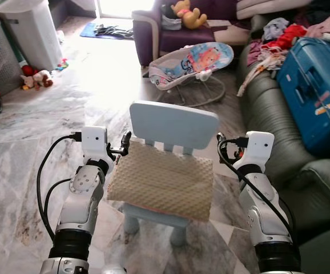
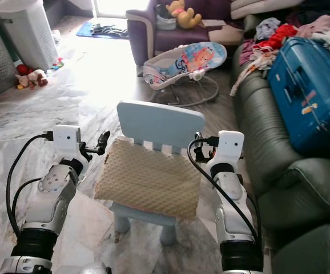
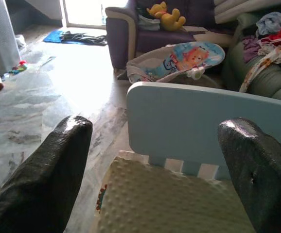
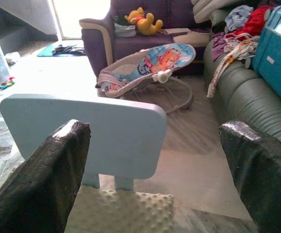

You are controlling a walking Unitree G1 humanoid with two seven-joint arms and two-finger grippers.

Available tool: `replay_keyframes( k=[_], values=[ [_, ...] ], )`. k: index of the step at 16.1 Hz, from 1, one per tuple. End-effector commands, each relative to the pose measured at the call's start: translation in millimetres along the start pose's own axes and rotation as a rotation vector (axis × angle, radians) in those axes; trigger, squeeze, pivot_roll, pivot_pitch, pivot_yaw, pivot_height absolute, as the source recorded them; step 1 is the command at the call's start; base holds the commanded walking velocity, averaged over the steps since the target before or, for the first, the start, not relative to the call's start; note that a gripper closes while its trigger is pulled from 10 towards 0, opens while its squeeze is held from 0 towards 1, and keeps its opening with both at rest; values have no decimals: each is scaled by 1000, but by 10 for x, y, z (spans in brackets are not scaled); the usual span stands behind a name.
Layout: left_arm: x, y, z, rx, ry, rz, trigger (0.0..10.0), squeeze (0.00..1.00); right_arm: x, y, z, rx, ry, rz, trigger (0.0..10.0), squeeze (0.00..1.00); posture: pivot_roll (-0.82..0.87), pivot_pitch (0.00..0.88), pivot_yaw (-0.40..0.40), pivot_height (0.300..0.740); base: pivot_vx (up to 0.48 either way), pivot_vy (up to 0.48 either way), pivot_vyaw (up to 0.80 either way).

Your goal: Move the pillow to the sofa

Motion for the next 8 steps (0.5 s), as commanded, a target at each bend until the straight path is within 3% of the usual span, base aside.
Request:
replay_keyframes(
  k=[1, 8],
  values=[
    [13, -14, 10, -11, -3, 1, 10000, 0, -1, -5, -2, 0, -3, -8, 10000, 0, -51, 0, -22, 740, 300, 0, 0],
    [-5, 6, 5, -9, -2, -4, 10000, 0, -16, 4, -4, 8, 3, -18, 10000, 0, -48, 0, -30, 740, 299, 0, 0]
  ],
)
Point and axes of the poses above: a point about 5 cm out from each wrist's last joint towards the gripper, its own y axis pointing back from the gripper into the wrist, its own x axis along the axis of the wrist's last joint, z = x × y, the point moved 1 cm from there along -y, pointing out of the wrist towards the gripper, and after that the axes turned 8 degrees about y, right-handed, at the moved point
